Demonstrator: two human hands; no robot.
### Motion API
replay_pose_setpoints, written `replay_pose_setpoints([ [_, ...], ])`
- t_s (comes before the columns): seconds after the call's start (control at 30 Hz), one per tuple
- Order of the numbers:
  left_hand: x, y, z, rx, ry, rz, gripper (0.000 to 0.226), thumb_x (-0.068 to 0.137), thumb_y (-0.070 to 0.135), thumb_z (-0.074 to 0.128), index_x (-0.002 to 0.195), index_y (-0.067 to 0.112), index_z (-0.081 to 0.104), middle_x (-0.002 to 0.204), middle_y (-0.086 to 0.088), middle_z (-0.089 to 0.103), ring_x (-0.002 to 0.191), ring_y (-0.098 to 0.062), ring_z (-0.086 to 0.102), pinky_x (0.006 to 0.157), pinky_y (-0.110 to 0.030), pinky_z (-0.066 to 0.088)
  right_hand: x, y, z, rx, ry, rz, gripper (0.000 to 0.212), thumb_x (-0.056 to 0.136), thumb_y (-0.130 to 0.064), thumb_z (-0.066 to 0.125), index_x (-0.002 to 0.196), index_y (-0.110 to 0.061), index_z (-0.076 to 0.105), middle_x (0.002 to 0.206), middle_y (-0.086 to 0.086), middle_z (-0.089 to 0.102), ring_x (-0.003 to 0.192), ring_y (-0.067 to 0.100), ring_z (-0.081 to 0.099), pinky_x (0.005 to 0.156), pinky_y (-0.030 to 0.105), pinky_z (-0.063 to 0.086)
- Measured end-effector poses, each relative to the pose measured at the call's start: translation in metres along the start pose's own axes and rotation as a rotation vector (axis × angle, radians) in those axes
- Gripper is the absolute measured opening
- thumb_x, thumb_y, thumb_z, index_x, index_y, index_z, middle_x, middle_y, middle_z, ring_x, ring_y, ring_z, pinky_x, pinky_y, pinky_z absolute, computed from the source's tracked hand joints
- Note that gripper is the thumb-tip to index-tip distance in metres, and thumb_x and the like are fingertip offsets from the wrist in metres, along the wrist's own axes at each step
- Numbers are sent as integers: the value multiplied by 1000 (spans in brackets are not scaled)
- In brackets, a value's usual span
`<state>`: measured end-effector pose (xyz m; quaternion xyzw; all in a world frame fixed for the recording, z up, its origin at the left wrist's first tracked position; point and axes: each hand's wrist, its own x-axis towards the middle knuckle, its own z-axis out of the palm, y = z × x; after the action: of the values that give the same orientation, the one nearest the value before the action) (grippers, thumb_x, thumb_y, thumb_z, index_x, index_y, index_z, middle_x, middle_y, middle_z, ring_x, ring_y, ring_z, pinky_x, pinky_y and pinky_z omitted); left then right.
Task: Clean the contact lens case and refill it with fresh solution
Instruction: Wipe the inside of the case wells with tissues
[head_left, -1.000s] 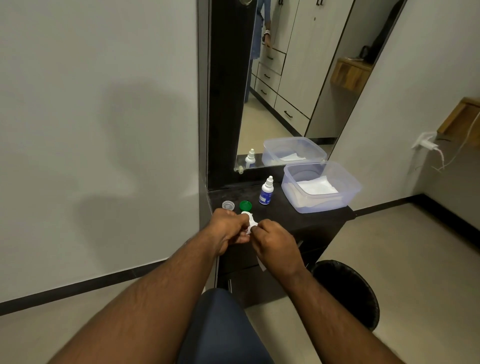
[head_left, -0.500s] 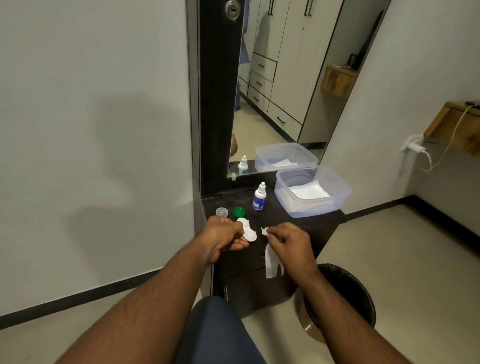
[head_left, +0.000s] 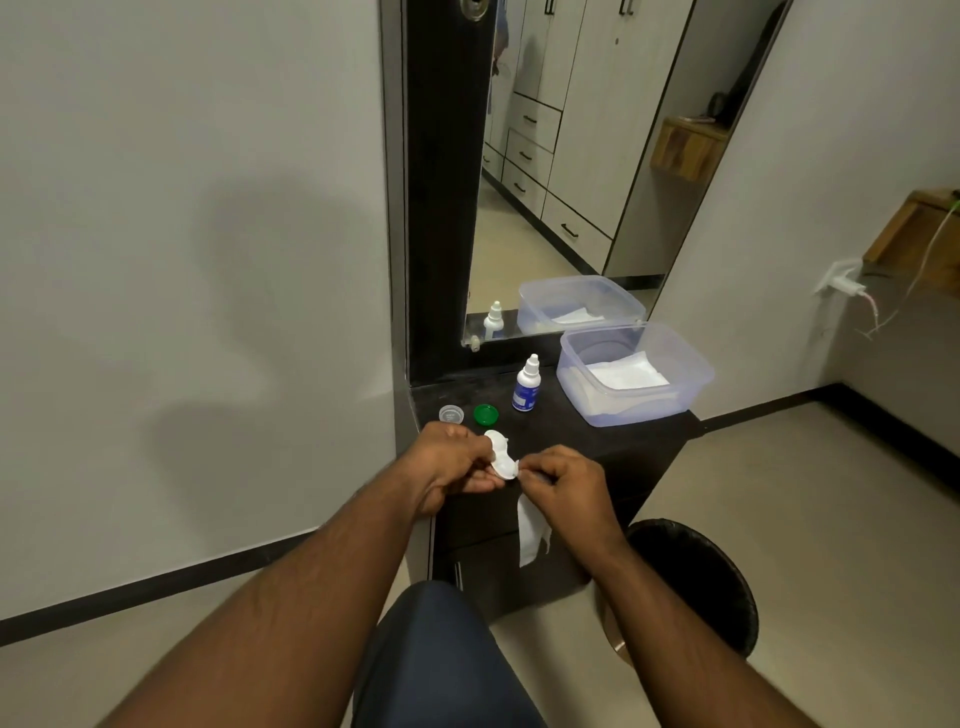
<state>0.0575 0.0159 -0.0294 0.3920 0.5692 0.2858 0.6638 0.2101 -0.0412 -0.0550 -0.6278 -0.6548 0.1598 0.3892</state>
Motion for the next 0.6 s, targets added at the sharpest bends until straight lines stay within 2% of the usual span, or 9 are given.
replay_pose_setpoints([
  [0.1, 0, -1, -1, -56, 18, 6, 11, 87, -3, 62, 97, -4, 65, 83, -24, 72, 64, -25, 73, 51, -26, 59, -5, -4, 6, 42, 4, 27, 12, 80, -5, 70, 90, -6, 76, 77, -8, 62, 74, 0, 60, 69, 0, 40],
  [0.17, 0, -1, -1, -47, 37, 17, 3, 85, -2, 63, 88, -1, 65, 80, -21, 71, 58, -20, 71, 50, -24, 57, -10, -13, 13, 145, -41, 61, 11, 79, -4, 71, 86, -9, 77, 74, -11, 65, 72, -1, 62, 69, 6, 44],
  [0.2, 0, -1, -1, -43, 43, 27, 4, 85, -3, 63, 83, 0, 64, 76, -20, 70, 54, -19, 69, 48, -24, 56, -11, -17, 14, 275, -39, 135, 11, 79, -3, 71, 84, -11, 77, 74, -11, 68, 70, -1, 63, 69, 11, 47],
  [0.27, -1, -2, 1, -82, 37, 25, 5, 85, -7, 61, 84, -2, 61, 71, -20, 68, 52, -21, 69, 48, -27, 58, -10, -23, 11, 669, 81, 391, 14, 80, 2, 67, 82, -10, 75, 74, -3, 72, 68, 4, 65, 66, 20, 51],
  [0.33, -2, -2, 1, -95, 29, 6, 8, 86, -7, 60, 93, -3, 61, 82, -24, 70, 60, -26, 72, 53, -31, 61, -7, -23, 0, 998, 259, 613, 13, 82, 3, 64, 84, -6, 72, 80, 5, 71, 73, 13, 65, 67, 24, 52],
  [0.4, -2, -1, 1, -85, 19, -3, 14, 86, -5, 62, 100, -3, 61, 91, -26, 70, 67, -28, 73, 56, -31, 61, -5, -19, -11, 1118, 338, 709, 12, 84, 3, 62, 85, -7, 69, 84, 8, 68, 76, 16, 63, 68, 25, 53],
  [0.47, -3, -1, 0, -78, 16, -11, 16, 86, -4, 62, 102, -3, 62, 94, -26, 70, 69, -28, 74, 55, -29, 60, -6, -16, -15, 998, 290, 689, 11, 84, 0, 63, 87, -8, 70, 87, 7, 69, 79, 16, 64, 71, 25, 53],
  [0.6, -4, -1, 0, -71, 12, -10, 14, 87, -2, 62, 102, -4, 63, 91, -25, 71, 67, -25, 74, 49, -23, 56, -8, -11, -6, 507, 133, 482, 15, 84, -6, 67, 97, -10, 74, 87, -6, 70, 85, 6, 64, 72, 17, 49],
])
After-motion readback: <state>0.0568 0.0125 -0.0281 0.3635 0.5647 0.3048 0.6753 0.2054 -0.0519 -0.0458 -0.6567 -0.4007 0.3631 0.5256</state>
